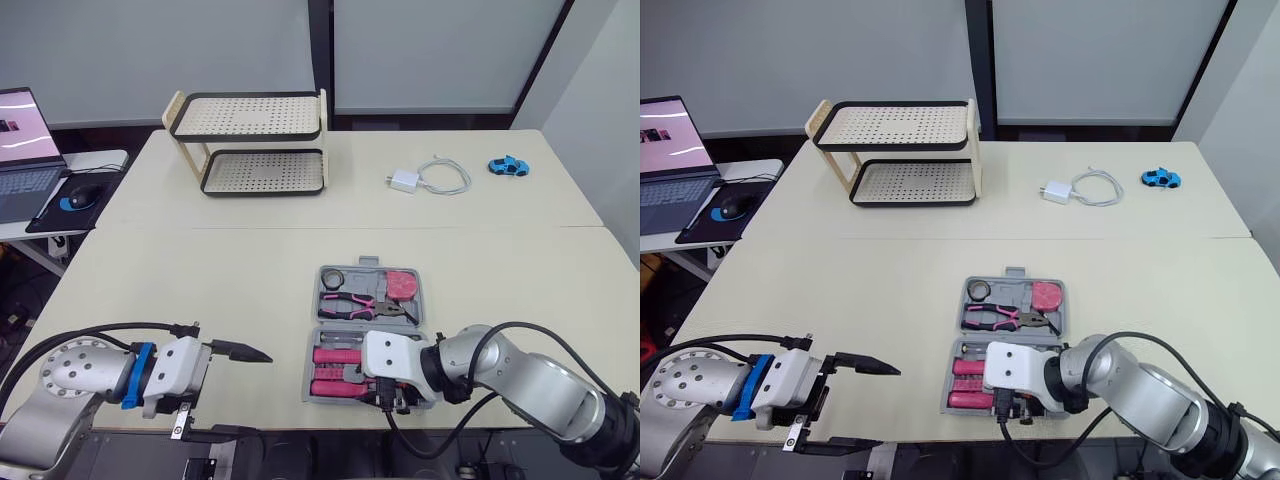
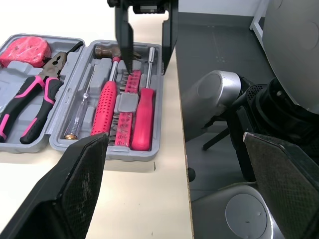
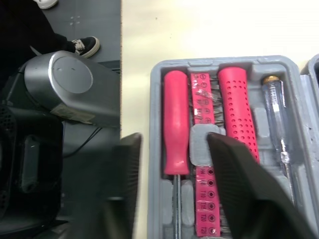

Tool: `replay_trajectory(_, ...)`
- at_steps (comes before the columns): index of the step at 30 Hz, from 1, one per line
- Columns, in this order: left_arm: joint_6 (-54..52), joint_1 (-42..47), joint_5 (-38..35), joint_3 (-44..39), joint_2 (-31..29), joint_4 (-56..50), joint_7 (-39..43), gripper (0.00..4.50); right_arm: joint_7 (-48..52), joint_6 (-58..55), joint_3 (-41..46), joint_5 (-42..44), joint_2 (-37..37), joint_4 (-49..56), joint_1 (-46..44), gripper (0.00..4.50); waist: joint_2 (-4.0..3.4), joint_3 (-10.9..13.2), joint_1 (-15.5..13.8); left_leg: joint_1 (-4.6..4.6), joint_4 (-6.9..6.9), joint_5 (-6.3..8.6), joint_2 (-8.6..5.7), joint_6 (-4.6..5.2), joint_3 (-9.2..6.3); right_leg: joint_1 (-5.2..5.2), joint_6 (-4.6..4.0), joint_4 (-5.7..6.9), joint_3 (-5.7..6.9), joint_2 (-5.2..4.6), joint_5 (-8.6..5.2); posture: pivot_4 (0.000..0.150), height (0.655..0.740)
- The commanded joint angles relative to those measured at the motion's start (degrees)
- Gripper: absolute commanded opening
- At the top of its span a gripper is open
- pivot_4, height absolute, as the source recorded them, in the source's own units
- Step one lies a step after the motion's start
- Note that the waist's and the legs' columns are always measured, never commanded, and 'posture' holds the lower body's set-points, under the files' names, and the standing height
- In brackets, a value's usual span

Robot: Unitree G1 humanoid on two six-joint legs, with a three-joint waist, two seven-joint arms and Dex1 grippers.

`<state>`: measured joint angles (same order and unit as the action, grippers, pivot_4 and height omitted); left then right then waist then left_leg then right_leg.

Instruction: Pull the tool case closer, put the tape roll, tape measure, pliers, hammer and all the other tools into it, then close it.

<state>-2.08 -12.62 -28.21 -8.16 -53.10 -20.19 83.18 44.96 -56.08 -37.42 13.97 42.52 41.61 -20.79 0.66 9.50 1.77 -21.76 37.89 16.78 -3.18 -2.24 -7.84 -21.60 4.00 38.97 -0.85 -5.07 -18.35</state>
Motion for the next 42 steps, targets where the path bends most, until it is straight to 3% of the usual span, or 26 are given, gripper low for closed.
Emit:
replay_trajectory(1, -0.22, 0.23, -0.87, -0.26, -0.52, -1.75, -0.16, 4.5, -0.28, 3.17, -0.95, -2.0, 0.21, -1.25, 0.7, 0.62, 0.0, 0.0, 0.0, 0.0, 0.0, 0.0, 0.0, 0.0, 0.01, 0.0, 0.0, 0.0, -0.01, 0.0, 0.0, 0.15, 0.7318)
replay_trajectory(3, -0.36, 0.27, -0.87, -0.26, -0.52, -1.76, -0.25, 4.5, -0.3, 4.18, -1.53, -3.04, -0.11, -2.53, 0.94, 0.03, 0.0, 0.0, -0.01, 0.0, 0.0, 0.0, 0.0, 0.0, 0.0, 0.0, 0.0, 0.0, 0.0, 0.0, 0.0, 0.15, 0.7318)
replay_trajectory(15, -0.89, 0.4, -0.73, -0.35, -0.57, -1.73, -0.67, 4.5, 0.43, 8.15, -5.97, -8.91, -0.08, -7.68, 3.15, 0.03, 0.01, 0.0, -0.01, 0.01, 0.0, 0.0, 0.0, 0.0, 0.0, 0.0, 0.0, 0.0, 0.0, 0.01, 0.0, 0.15, 0.7318)
replay_trajectory(21, -1.13, 0.57, -0.62, -0.42, -0.35, -1.45, -0.94, 4.5, 0.19, 8.79, -3.17, -7.92, -1.71, -5.75, 4.47, 0.03, 0.02, -0.01, -0.02, 0.02, 0.0, 0.0, 0.01, 0.0, -0.01, 0.03, 0.0, 0.0, 0.0, 0.01, 0.0, 0.15, 0.7318)
replay_trajectory(26, -4.34, 1.36, -0.93, -0.98, -0.15, -0.85, -4.08, 4.5, 1.73, 7.41, 4.47, -2.32, -1.73, 1.31, 5.31, 0.03, 0.01, 0.0, -0.06, 0.01, 0.0, 0.0, 0.01, 0.0, -0.03, 0.03, 0.0, 0.01, 0.0, 0.01, 0.0, 0.15, 0.7318)
replay_trajectory(31, -11.7, 3.86, 3.41, -1.07, -1.01, 1.1, -12.71, 4.5, 2.82, 8.92, 22.46, 3.61, 3.51, 7.27, 12.43, 0.03, 0.04, -0.01, -0.39, 0.01, 0.03, 0.0, -0.07, 0.01, -0.05, 0.13, 0.01, -0.04, 0.02, -0.01, 0.0, 0.15, 0.7318)
replay_trajectory(36, -12.34, 8.45, 5.48, 1.01, 2.46, 6.78, -17.08, 4.5, 3.21, 18.16, 37.8, 2.04, 7.55, 3.37, 24.15, 0.03, 0.06, -0.02, -0.37, 0.06, 0.0, 0.0, -0.03, 0.01, -0.04, 0.17, 0.02, 0.0, 0.06, 0.03, 0.01, 0.15, 0.7318)
replay_trajectory(39, -13.55, 12.4, 6.32, 3.32, 4.93, 11.55, -18.69, 3.97, 4.16, 21.59, 42.19, 1.75, 8.7, -2.24, 29.55, 0.0, 0.1, -0.02, -0.32, 0.1, 0.03, 0.0, -0.06, 0.01, 0.02, 0.24, 0.02, 0.0, 0.03, 0.01, 0.01, 0.15, 0.7318)
replay_trajectory(42, -11.67, 15.88, 9.4, 6.73, 6.68, 15.88, -18.85, 3.05, 3.22, 25.65, 40.83, -1.53, 9.25, -7.83, 30.38, 0.0, 0.11, -0.03, -0.15, 0.13, 0.05, 0.0, -0.09, 0.01, 0.03, 0.24, 0.02, 0.04, 0.03, 0.02, 0.01, 0.15, 0.7318)
